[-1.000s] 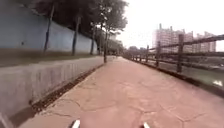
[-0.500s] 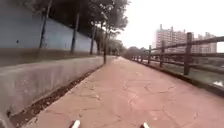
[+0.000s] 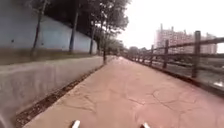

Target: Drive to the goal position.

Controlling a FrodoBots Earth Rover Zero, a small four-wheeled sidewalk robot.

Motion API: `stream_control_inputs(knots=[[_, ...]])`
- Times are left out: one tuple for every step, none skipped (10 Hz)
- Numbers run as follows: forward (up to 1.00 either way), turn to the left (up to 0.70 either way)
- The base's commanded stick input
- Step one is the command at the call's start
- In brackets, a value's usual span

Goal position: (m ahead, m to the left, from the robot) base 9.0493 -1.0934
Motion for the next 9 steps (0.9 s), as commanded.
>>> stream_control_inputs(knots=[[0.70, -0.20], [0.70, -0.33], [0.70, -0.33], [0.70, -0.33], [0.70, -0.33], [0.70, -0.33], [0.70, -0.28], [0.70, -0.10], [0.70, 0.00]])
